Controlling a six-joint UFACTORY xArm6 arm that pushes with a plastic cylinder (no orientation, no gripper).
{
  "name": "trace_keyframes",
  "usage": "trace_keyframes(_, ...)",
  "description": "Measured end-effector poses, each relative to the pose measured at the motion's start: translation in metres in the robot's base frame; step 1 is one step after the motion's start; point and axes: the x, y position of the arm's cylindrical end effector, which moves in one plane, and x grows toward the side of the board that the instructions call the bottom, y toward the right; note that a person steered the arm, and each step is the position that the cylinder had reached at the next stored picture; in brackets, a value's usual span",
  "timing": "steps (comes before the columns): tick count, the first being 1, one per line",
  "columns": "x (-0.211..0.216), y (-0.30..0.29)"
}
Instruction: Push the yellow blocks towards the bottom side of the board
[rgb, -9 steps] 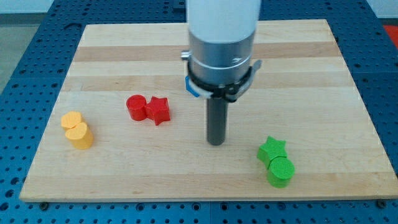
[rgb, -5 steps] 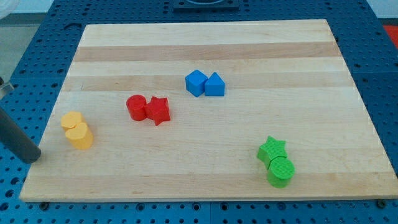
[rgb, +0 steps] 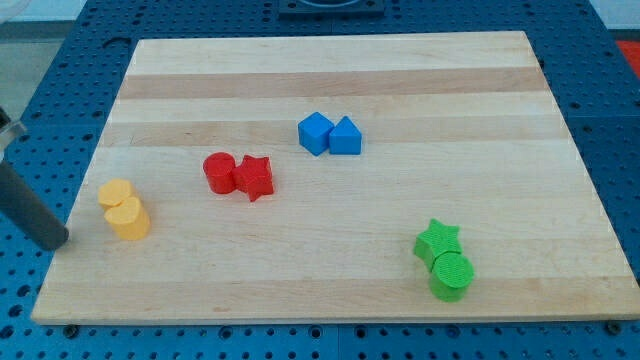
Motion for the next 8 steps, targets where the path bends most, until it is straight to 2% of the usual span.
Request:
trace_keyframes(2, -0.070, 0.014)
trace_keyframes(4, -0.036, 0.114)
trace_keyframes(5, -0.018, 0.141)
trace_keyframes(7, -0.039, 0.089)
trace_keyframes(8, -0.021, 0.074)
